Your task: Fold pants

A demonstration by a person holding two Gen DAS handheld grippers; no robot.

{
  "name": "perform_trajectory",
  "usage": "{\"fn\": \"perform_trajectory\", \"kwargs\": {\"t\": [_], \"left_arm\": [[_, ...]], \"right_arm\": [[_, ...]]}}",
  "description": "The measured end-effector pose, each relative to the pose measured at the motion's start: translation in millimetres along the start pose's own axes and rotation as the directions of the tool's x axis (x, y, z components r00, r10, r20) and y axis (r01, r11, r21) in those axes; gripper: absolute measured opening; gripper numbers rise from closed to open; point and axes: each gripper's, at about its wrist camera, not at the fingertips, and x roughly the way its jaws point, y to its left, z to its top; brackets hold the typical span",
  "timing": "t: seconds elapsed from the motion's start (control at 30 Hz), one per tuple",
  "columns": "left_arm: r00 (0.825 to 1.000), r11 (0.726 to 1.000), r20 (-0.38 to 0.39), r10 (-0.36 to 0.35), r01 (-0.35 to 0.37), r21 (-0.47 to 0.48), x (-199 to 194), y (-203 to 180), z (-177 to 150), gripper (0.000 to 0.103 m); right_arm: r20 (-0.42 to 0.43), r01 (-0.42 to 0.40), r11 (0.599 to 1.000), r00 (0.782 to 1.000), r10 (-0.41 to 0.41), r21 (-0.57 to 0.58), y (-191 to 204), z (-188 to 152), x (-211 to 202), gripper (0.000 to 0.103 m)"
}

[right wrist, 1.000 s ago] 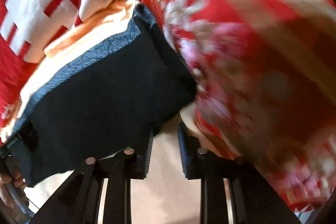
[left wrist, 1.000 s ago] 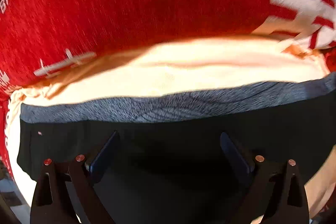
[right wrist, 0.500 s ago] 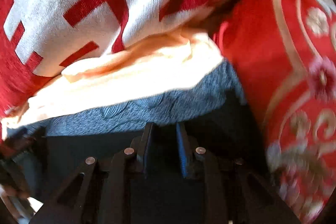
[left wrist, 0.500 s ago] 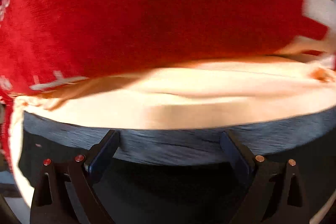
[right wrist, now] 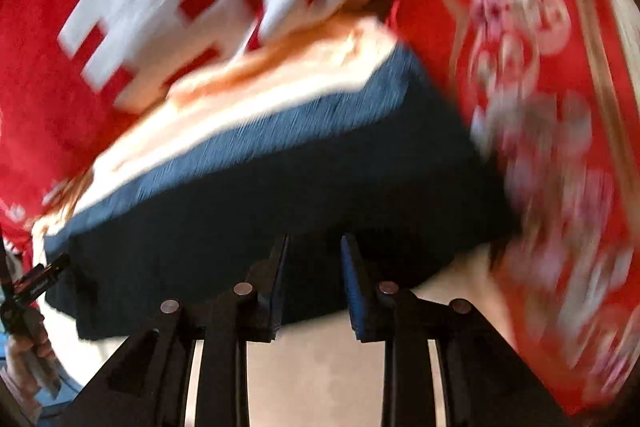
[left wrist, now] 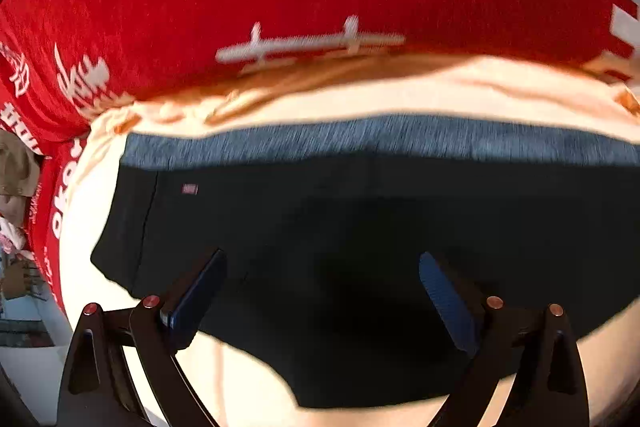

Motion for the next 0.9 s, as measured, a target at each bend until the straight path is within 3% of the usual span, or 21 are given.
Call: {"fn": "perform_trajectory", "kwargs": {"t": [0.17, 0.27, 0.43, 0.53, 0.6, 0.67, 0.77, 0.8, 0.83, 0.9], "left_arm": [[0.999, 0.999, -0.002, -0.046, 0.046, 0.015, 2, 22, -20, 0.098], [0.999, 0.999, -0.007, -0.049, 0.049, 0.011, 3, 44, -25, 0.098], [0.999, 1.0, 0.033, -0.005, 0.005, 0.017, 19, 103, -20, 0.098], [0.997, 0.998, 0.048, 0.052, -0.053, 0.021, 43, 144, -17, 0.098], [0.997, 0.998, 0.036, 0.068, -0.068, 0.014, 60, 164, -16, 0.098], [0.998, 0.998, 0.015, 0.067, -0.067, 0.001, 76, 178, -19, 0.098], [1.0, 0.998, 0.01, -0.026, 0.026, -0.06, 85, 197, -22, 0.098], [0.999, 0.997, 0.008, -0.036, 0.037, -0.065, 85, 199, -22, 0.098], [0.999, 0.997, 0.012, -0.041, 0.042, -0.062, 84, 201, -23, 0.098], [0.999, 0.998, 0.018, -0.046, 0.046, -0.052, 85, 203, -25, 0.098]], "right_arm": [[-0.07, -0.152, 0.988, 0.986, 0.153, 0.012, 37, -41, -5, 0.032], [-0.105, -0.269, 0.963, 0.958, 0.268, 0.002, 82, -77, -2, 0.037], [-0.188, -0.472, 0.877, 0.857, 0.48, 0.088, 161, -137, 46, 0.037], [-0.213, -0.529, 0.837, 0.81, 0.547, 0.138, 208, -159, 77, 0.037], [-0.212, -0.552, 0.818, 0.79, 0.576, 0.165, 219, -169, 92, 0.037], [-0.211, -0.557, 0.809, 0.782, 0.587, 0.186, 235, -176, 105, 0.037], [-0.192, -0.549, 0.803, 0.783, 0.591, 0.234, 251, -175, 125, 0.035], [-0.186, -0.542, 0.803, 0.787, 0.589, 0.247, 257, -170, 129, 0.026], [-0.175, -0.54, 0.807, 0.794, 0.583, 0.239, 258, -167, 122, 0.01], [-0.164, -0.55, 0.818, 0.802, 0.574, 0.172, 271, -158, 112, 0.009]]}}
